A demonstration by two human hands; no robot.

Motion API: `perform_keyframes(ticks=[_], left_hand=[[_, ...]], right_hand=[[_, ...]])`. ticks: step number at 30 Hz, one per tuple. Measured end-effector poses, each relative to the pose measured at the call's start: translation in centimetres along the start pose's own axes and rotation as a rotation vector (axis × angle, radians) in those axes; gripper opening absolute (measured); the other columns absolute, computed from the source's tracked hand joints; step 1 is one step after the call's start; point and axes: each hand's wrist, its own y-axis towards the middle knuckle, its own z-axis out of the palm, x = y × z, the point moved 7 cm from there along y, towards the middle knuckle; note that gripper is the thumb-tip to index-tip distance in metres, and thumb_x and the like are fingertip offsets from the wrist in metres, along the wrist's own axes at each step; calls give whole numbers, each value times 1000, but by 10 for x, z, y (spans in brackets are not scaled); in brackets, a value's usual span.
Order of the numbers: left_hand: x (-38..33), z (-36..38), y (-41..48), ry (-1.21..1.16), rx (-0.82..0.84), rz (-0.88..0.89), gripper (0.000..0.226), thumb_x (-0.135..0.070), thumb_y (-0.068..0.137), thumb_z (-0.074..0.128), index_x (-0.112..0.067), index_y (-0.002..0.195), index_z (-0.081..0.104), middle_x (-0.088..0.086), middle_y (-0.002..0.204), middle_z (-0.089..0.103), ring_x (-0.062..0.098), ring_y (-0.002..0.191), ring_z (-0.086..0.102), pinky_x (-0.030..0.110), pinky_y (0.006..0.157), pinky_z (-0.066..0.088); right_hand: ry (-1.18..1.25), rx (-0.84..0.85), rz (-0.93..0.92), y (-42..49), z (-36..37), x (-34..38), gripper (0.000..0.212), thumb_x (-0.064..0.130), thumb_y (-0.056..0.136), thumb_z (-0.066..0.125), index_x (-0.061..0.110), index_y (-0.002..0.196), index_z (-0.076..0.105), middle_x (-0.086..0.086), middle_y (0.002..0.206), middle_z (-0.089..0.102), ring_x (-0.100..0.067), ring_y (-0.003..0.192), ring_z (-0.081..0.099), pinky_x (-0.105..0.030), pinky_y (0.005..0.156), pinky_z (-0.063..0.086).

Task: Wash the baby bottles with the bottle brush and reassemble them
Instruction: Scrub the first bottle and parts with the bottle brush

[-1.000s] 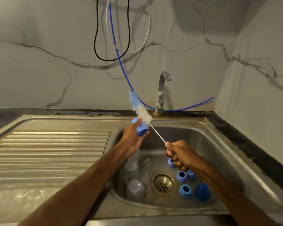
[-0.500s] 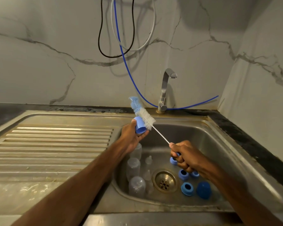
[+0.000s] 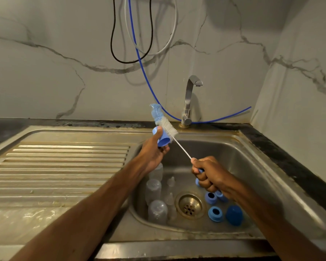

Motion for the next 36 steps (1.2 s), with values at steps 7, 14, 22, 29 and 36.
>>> perform_keyframes(ticks=[7,14,22,29,36], left_hand=[[5,-6,0,-45,23,-25,47,-25,108,46,-3,149,37,22,138,57,33,116,65,41,94,58],[4,-5,4,-125,54,-18,54,-35,104,55,-8,149,42,20,134,61,35,120,64,41,92,57],[6,13,-2,-253,255,-106,59,-47,108,39,-10,153,33,28,137,60,39,128,60,47,109,48],[14,25,-12,64,357,-78,45,-38,107,47,-9,141,45,20,133,66,38,122,65,50,101,55],[-5,-4,1,713,63,359,43,-34,92,75,-9,125,61,14,104,73,24,87,72,53,89,60]], right_hand=[[-64,-26,7,-2,0,-3,45,34,107,39,18,65,43,2,52,29,-9,41,20,-18,40,15],[-121,3,5,-7,7,-8,47,35,107,39,18,64,45,3,50,30,-9,38,21,-17,38,17],[82,47,85,-6,7,-5,45,33,107,39,20,64,44,3,54,27,-8,42,18,-16,37,13],[137,1,95,-1,-1,4,46,32,108,38,18,65,45,5,53,26,-6,40,17,-16,33,14],[-55,-117,-55,-7,-13,13,43,33,108,41,11,73,51,2,50,30,-8,38,22,-18,37,17]])
